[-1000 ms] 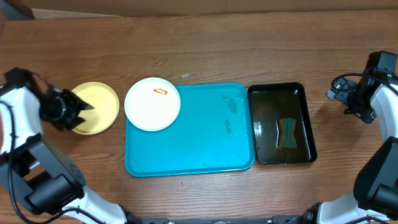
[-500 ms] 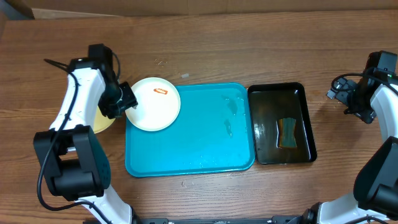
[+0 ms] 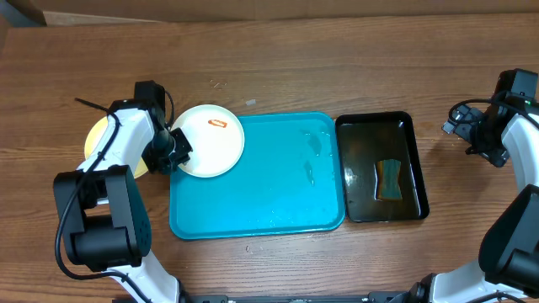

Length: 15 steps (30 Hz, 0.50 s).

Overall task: Clean dirty plates on tray and stack at the side
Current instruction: 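Release the yellow plate and grip the white plate rim with left gripper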

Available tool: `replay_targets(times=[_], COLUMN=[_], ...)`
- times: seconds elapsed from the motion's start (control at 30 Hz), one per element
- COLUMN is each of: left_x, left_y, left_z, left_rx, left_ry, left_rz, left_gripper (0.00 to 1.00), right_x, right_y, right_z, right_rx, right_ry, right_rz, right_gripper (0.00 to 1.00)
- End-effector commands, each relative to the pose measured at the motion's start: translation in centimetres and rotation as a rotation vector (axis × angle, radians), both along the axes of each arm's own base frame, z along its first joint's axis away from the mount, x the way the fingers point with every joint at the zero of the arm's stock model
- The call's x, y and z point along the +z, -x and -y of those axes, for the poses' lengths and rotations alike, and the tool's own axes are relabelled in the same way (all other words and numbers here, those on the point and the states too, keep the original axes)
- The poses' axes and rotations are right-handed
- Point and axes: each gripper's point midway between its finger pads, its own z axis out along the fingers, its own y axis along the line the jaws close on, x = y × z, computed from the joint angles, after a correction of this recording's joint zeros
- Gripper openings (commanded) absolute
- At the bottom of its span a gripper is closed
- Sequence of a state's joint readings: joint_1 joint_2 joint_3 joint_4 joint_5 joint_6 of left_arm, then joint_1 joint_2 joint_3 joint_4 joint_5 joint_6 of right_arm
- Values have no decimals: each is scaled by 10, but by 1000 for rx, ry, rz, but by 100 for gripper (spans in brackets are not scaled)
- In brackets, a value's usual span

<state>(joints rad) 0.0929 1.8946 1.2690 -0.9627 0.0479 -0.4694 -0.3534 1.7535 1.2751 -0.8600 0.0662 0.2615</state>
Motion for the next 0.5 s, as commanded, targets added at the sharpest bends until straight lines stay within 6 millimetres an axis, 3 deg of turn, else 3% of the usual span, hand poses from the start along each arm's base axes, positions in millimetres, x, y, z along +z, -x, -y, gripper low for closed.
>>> replay_targets(times=[0.0, 0.27, 0.47], left_x=[5, 5, 5], left_y=[-1, 1, 2], left_z=[3, 7, 26], left_rx=[7, 0, -68], left_ry=[11, 22, 23], left_rz=[22, 14, 8], left_gripper=[14, 4, 4], right_x=[3, 3, 3], right_y=[-2, -2, -2], right_z=[1, 1, 1], right_rx=[-3, -3, -3], right_ry=[4, 4, 4], right_rz=[12, 12, 12], right_gripper=[100, 100, 100])
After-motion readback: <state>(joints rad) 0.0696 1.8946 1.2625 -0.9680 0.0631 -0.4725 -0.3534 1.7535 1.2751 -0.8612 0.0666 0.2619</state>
